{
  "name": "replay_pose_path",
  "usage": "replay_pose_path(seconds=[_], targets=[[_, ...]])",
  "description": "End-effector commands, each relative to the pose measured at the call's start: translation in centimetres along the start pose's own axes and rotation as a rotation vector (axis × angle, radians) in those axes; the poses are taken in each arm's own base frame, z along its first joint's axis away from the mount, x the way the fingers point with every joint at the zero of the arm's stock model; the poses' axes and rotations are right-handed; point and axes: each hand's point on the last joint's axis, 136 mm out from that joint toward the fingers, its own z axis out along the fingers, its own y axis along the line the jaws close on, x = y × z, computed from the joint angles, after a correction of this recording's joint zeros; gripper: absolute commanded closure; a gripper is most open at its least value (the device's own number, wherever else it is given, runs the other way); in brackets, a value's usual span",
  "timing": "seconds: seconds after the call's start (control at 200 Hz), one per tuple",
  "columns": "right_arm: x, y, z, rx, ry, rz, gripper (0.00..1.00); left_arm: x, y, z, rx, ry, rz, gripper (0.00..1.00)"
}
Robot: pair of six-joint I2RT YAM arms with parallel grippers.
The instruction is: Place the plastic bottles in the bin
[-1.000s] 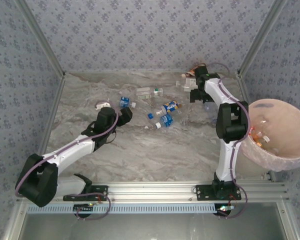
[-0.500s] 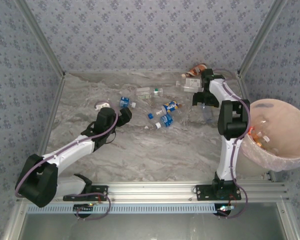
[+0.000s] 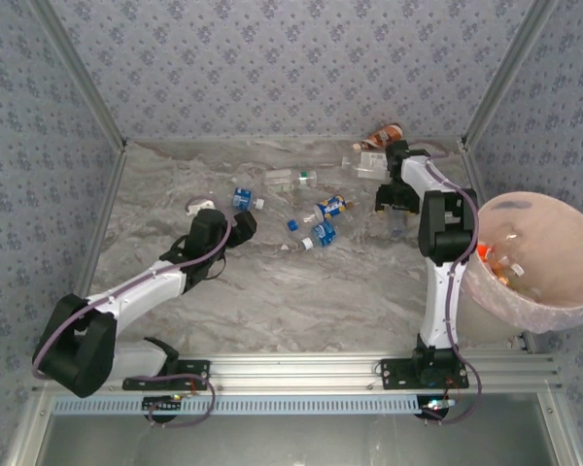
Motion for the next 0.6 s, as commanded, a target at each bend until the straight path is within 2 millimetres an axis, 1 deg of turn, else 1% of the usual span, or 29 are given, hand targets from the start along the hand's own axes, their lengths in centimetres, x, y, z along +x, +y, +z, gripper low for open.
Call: replay_pose_path(seconds=[0.0, 0.115, 0.235, 0.36, 0.445, 0.595], targets=[[-0.6, 0.0, 0.5, 0.001, 0.0, 0.014, 0.31, -0.8, -0.6, 0.1, 0.007, -0.007, -0.017, 0.02], [-0.2, 0.5, 0.5, 0.0, 0.0, 0.005, 0.37, -0.7, -0.5, 0.2, 0.002, -0.004, -0.014, 0.02], [-0.5, 0.8, -0.9, -0.009, -0.043, 0.001, 0.41, -0.7, -0.5, 0.3, 0.0, -0.004, -0.014, 0.02], [-1.1, 0.7, -3.5, -0.02, -0.113, 0.016, 0.45, -0.8, -0.6, 0.3, 0.001, -0.004, -0.013, 0.02], [-1.5, 0.5, -5.8, -0.016, -0.179, 0.032, 0.46, -0.6, -0.5, 0.2, -0.001, 0.002, -0.017, 0.02], [-1.2, 1.3, -9.9, -0.033, -0.275, 0.019, 0.47, -0.7, -0.1, -0.1, -0.009, -0.011, -0.037, 0.02]])
